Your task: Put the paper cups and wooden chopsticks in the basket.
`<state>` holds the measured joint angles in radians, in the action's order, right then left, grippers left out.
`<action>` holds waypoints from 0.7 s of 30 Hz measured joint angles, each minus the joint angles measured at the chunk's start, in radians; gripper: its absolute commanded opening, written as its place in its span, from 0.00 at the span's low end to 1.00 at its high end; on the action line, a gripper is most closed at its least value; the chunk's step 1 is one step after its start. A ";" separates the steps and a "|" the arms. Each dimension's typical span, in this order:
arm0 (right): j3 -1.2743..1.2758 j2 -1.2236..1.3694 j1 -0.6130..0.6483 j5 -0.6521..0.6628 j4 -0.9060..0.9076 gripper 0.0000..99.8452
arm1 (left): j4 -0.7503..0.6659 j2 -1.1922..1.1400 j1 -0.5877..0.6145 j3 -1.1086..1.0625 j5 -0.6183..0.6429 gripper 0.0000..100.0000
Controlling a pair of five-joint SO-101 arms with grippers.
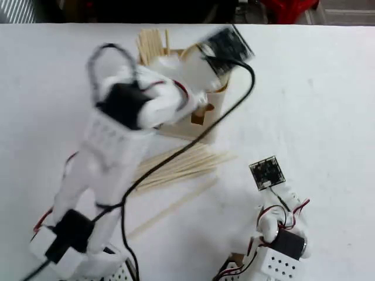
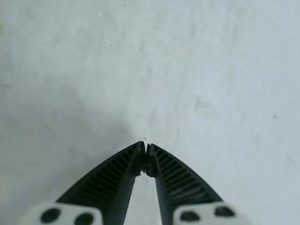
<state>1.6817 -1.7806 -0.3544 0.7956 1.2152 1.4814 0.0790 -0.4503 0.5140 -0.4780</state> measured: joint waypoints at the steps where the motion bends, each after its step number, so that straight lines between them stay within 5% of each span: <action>1: 0.000 0.000 0.000 0.000 0.000 0.02 | -0.032 0.009 0.012 0.049 0.015 0.02; 12: 0.000 0.000 0.000 0.000 0.000 0.02 | -0.637 -0.169 0.232 0.201 0.313 0.02; 21: 0.000 0.000 0.000 0.000 0.000 0.02 | -0.661 -0.377 0.267 0.226 0.414 0.04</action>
<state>1.6817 -1.7806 -0.3544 0.7956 1.2152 0.8201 -0.2984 -0.1834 0.7396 -0.0637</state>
